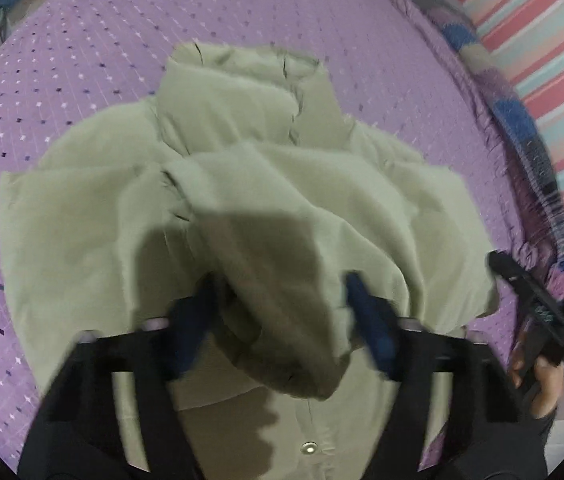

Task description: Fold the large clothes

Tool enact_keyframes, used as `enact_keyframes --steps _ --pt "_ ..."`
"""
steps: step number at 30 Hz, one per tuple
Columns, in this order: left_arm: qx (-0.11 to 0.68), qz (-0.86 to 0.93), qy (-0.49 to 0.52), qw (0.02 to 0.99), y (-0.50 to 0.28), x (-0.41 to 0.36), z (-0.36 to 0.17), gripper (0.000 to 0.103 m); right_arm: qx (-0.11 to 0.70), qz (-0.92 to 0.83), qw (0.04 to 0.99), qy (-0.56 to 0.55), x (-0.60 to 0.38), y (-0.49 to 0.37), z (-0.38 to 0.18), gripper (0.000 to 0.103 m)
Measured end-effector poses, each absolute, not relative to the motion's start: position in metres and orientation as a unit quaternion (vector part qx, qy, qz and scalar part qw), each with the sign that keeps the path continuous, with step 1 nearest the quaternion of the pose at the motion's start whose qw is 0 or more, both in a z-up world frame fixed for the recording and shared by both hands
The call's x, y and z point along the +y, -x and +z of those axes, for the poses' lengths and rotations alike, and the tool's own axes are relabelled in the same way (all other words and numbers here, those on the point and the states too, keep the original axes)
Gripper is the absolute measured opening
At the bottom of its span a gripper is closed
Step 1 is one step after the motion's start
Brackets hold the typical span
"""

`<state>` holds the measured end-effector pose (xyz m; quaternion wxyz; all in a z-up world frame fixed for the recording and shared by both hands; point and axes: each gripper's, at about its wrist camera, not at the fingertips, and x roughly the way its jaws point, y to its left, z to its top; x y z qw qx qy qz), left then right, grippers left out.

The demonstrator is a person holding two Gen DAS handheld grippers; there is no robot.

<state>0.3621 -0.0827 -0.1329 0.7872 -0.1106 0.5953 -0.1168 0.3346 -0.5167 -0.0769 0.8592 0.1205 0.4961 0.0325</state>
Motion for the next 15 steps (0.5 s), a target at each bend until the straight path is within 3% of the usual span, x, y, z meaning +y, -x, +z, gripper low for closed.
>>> enact_keyframes --steps 1,2,5,10,15 --pt "0.596 -0.113 0.1 0.788 -0.364 -0.087 -0.136 0.029 0.496 0.032 0.859 -0.122 -0.517 -0.333 -0.077 0.082" --pt "0.594 -0.108 0.091 0.792 -0.364 -0.088 -0.136 0.022 0.496 0.031 0.859 -0.124 -0.517 -0.332 -0.077 0.082" --pt "0.575 -0.123 0.114 0.801 -0.362 -0.074 -0.121 0.011 0.492 0.027 0.861 -0.126 -0.517 -0.33 -0.074 0.082" --pt "0.517 -0.09 0.092 0.846 -0.343 -0.035 -0.079 0.01 0.482 0.03 0.865 -0.139 -0.509 -0.328 -0.065 0.082" --pt "0.516 -0.07 0.124 0.845 -0.311 0.031 -0.084 0.01 0.47 0.054 0.871 -0.13 -0.476 -0.329 -0.055 0.082"
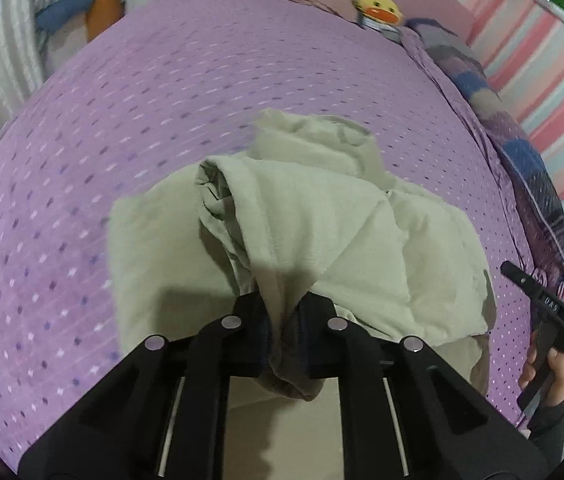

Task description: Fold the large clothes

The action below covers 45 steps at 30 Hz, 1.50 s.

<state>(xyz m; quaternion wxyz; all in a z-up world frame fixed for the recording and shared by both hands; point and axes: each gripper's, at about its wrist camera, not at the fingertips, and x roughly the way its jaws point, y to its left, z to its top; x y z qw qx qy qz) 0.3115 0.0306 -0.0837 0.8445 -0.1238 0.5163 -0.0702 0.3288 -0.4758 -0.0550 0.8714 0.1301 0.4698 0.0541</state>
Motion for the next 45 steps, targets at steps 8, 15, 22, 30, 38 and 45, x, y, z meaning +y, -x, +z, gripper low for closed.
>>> enact_keyframes --steps 8,15,22,30,38,45 --pt "0.559 -0.066 0.18 0.807 -0.283 0.071 -0.154 0.017 0.496 0.075 0.865 -0.014 -0.4 -0.333 -0.074 0.082" --pt "0.521 -0.028 0.136 0.842 -0.284 0.071 -0.112 0.058 0.475 0.068 0.877 0.037 -0.387 -0.315 -0.054 0.087" --pt "0.498 0.011 0.078 0.863 -0.29 0.05 -0.076 0.098 0.434 0.065 0.898 0.028 -0.379 -0.304 -0.034 0.094" --pt "0.57 0.001 0.047 0.82 -0.319 0.015 -0.092 0.096 0.469 0.075 0.88 -0.005 -0.374 -0.32 -0.041 0.094" --pt "0.599 0.02 0.024 0.8 -0.33 0.003 -0.114 0.02 0.52 0.13 0.842 -0.064 -0.35 -0.343 -0.054 0.062" --pt "0.631 0.023 0.042 0.774 -0.35 0.021 -0.152 0.014 0.576 0.119 0.807 -0.048 -0.326 -0.371 -0.096 0.038"
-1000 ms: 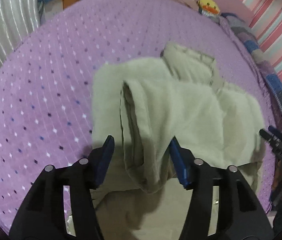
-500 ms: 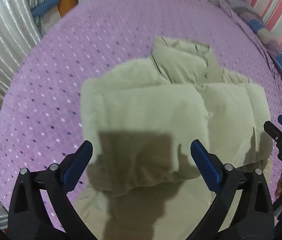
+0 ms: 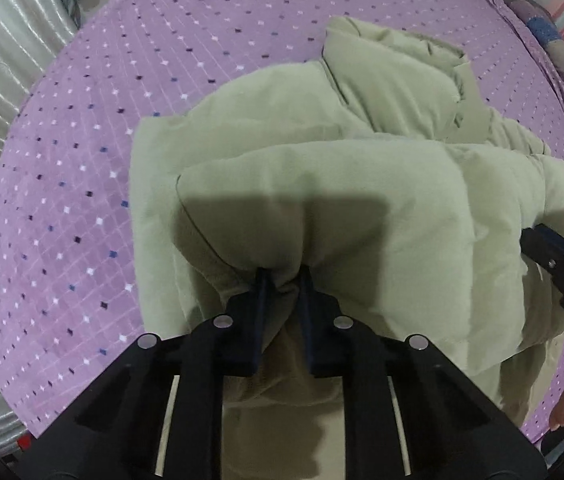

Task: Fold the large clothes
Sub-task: 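Fold the hem toward the collar with the left gripper while the right gripper grasps the hem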

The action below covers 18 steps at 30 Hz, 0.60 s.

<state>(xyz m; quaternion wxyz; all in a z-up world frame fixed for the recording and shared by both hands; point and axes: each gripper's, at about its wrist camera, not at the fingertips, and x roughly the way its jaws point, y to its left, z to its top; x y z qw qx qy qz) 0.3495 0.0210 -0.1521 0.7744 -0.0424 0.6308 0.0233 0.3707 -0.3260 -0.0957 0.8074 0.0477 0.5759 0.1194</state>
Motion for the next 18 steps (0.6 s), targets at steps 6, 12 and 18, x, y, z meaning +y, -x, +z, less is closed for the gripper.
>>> enact_keyframes --steps 6,12,18 --pt "0.639 0.019 0.03 0.769 -0.363 0.016 -0.174 0.015 0.605 0.114 0.786 -0.053 -0.326 -0.388 -0.122 0.037" --pt "0.641 0.016 0.015 0.767 -0.366 0.014 -0.185 0.016 0.614 0.099 0.782 -0.026 -0.314 -0.396 -0.141 0.037" --pt "0.645 0.01 0.014 0.764 -0.368 0.014 -0.192 0.016 0.62 0.092 0.779 -0.013 -0.309 -0.402 -0.15 0.037"
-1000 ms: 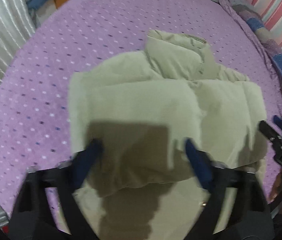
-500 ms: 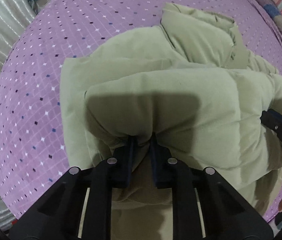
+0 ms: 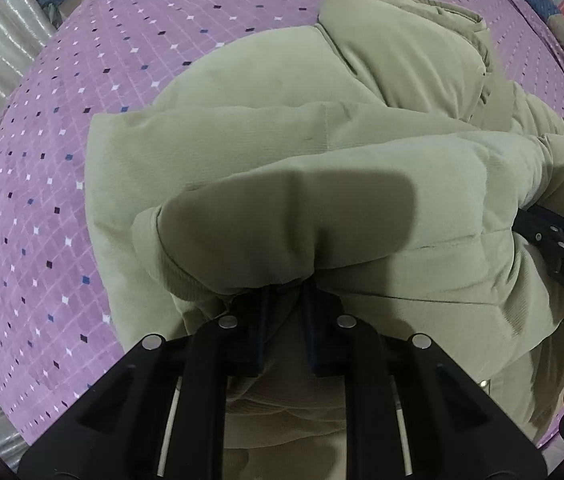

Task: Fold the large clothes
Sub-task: 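Fold the hem toward the collar with the left gripper while the right gripper grasps the hem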

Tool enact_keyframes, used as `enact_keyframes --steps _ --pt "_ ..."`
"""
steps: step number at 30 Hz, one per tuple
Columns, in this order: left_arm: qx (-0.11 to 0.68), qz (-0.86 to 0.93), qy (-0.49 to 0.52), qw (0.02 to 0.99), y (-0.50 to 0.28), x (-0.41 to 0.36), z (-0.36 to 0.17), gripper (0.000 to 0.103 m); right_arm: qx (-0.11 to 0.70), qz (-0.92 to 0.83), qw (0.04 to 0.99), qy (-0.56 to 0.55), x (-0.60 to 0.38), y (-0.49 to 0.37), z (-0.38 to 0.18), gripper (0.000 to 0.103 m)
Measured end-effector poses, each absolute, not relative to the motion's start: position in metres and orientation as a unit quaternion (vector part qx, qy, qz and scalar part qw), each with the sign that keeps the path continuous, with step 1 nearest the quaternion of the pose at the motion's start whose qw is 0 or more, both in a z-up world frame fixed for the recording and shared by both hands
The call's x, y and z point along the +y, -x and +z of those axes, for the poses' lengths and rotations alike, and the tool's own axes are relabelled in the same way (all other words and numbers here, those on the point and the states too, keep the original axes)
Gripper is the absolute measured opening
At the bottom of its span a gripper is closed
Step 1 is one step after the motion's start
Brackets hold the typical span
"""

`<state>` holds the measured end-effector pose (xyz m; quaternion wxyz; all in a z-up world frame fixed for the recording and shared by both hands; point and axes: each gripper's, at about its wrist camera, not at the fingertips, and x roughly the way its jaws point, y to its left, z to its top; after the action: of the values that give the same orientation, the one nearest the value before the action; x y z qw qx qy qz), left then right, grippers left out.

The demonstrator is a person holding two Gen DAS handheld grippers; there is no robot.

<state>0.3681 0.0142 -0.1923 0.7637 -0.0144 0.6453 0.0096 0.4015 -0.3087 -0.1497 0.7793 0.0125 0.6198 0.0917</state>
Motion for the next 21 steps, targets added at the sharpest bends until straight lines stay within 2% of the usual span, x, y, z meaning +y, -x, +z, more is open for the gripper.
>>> enact_keyframes --steps 21 --pt "0.66 -0.004 0.015 0.751 -0.391 0.016 -0.216 0.016 0.615 0.085 0.784 -0.001 -0.304 -0.411 -0.158 0.036"
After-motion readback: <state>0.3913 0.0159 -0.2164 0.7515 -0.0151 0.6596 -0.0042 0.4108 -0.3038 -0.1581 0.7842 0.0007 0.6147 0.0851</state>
